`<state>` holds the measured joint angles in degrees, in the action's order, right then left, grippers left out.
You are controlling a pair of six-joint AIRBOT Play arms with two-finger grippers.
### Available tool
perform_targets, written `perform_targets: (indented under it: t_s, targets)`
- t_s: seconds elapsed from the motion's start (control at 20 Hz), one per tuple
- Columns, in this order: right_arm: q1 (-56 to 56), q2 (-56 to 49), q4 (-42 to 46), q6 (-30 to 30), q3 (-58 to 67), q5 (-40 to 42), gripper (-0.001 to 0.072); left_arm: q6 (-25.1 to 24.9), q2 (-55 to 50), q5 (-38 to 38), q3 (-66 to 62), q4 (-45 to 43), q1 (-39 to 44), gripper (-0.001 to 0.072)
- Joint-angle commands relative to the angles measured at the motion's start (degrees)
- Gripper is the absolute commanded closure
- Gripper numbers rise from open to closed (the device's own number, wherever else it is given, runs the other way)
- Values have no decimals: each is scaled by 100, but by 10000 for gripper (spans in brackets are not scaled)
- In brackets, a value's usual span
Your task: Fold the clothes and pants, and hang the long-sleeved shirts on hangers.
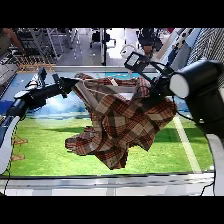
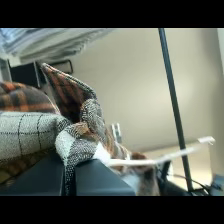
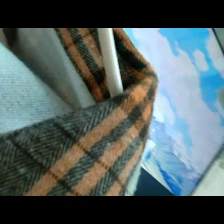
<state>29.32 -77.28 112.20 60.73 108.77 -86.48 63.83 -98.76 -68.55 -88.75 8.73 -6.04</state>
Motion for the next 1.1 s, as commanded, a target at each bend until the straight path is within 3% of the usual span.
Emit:
perform_targets:
  t_s: [0.0, 0.2, 0.35, 0.5, 0.65, 1.05]
  targets:
    - [13, -140, 1207, 20, -518, 476, 689, -2, 0, -944, -9, 31, -146, 681]
    - [13, -404, 1447, 90, -1228, 625, 689, -2, 0, -1073, -9, 31, -116, 681]
    - [13, -745, 2212, 1515, -1515, 501, 689, -2, 17, -1093, -17, -140, -33, 682]
    - [11, -1040, 2500, 2861, -1513, 417, 689, 0, 221, -942, -28, -1215, 186, 682]
    - [-7, -1126, 2621, 3257, -1513, 487, 689, 212, 636, -404, -28, -2356, 621, 682]
    - [-15, -1093, 2638, 3259, -1373, 391, 688, 944, 1355, 1287, -28, -4419, 2288, 682]
